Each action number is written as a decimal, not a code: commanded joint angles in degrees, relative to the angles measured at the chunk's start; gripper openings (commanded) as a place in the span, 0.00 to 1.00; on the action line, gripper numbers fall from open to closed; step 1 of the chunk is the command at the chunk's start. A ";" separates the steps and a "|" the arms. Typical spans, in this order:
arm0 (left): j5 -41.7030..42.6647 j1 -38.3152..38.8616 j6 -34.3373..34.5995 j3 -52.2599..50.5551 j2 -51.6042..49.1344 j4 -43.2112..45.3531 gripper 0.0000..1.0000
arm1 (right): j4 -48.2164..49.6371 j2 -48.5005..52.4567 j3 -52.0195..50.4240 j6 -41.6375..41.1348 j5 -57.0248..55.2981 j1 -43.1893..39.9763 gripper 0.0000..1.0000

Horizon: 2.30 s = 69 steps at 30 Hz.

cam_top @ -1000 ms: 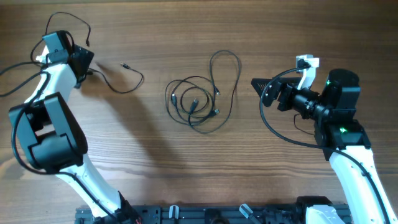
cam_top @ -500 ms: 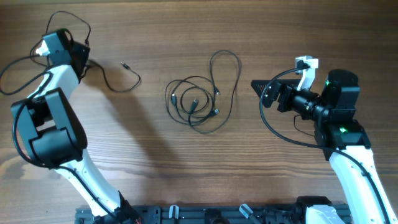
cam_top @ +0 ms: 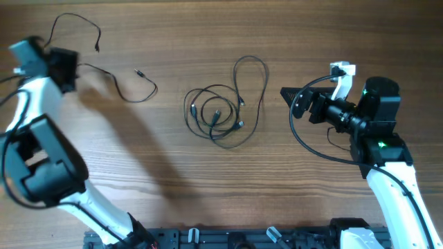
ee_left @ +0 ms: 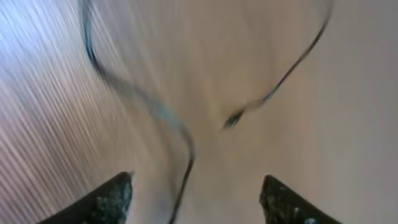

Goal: Untangle cables

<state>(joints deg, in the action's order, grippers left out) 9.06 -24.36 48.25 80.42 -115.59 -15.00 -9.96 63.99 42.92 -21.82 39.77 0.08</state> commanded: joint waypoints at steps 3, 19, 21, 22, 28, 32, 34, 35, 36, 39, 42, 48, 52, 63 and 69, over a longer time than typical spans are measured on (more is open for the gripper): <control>-13.27 7.85 -5.40 -0.52 -6.67 1.99 0.83 | -0.37 0.31 1.22 -0.24 -1.18 0.31 1.00; -12.26 6.23 -5.42 -0.37 -12.68 23.37 0.04 | -1.51 0.31 1.22 0.57 0.50 0.31 1.00; -6.21 3.87 -4.61 0.17 -10.97 26.91 0.04 | -1.51 0.31 1.22 0.42 0.74 0.31 1.00; -2.97 2.23 -2.14 0.63 -9.86 28.37 0.04 | -1.46 0.31 1.22 0.42 0.72 0.31 1.00; 5.79 -5.66 12.28 1.03 -6.43 38.25 0.04 | -1.46 0.31 1.22 0.42 0.68 0.31 1.00; 2.80 -7.21 9.53 1.03 -6.47 31.23 0.08 | -1.27 0.31 1.22 0.44 0.44 0.28 1.00; 1.31 -6.99 3.43 1.03 -6.80 29.86 0.11 | -1.20 0.31 1.22 0.42 0.48 0.31 1.00; 1.38 -6.60 -1.16 1.03 -7.02 29.03 0.48 | -1.25 0.31 1.22 0.42 0.50 0.31 1.00; 1.38 -6.36 -4.35 1.03 -6.99 28.24 0.77 | -1.25 0.31 1.22 0.35 0.50 0.31 1.00; 3.85 -6.45 -9.33 1.62 -5.33 24.30 1.00 | -1.22 0.31 1.22 0.20 0.50 0.31 1.00; 3.74 -6.56 -15.34 5.66 -2.40 13.90 1.00 | -1.25 0.31 1.22 0.20 0.50 0.31 1.00; 3.89 -2.93 -21.97 15.04 -1.42 -28.41 1.00 | -1.07 0.33 1.22 0.39 -0.72 0.31 1.00; -10.16 4.28 -23.85 10.27 -1.99 -33.46 1.00 | -1.03 0.31 1.22 0.74 -1.20 0.31 1.00; -16.20 9.09 -26.82 5.05 -5.35 -26.27 0.58 | -1.03 0.31 1.22 0.79 -1.25 0.28 1.00; -14.40 9.25 -37.99 5.07 -6.47 -22.03 0.87 | -0.59 0.33 1.22 0.83 -1.29 0.28 1.00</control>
<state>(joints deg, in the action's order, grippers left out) -6.20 -15.09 17.98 85.91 -121.32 -38.63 -11.18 64.03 42.92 -21.76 39.33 0.08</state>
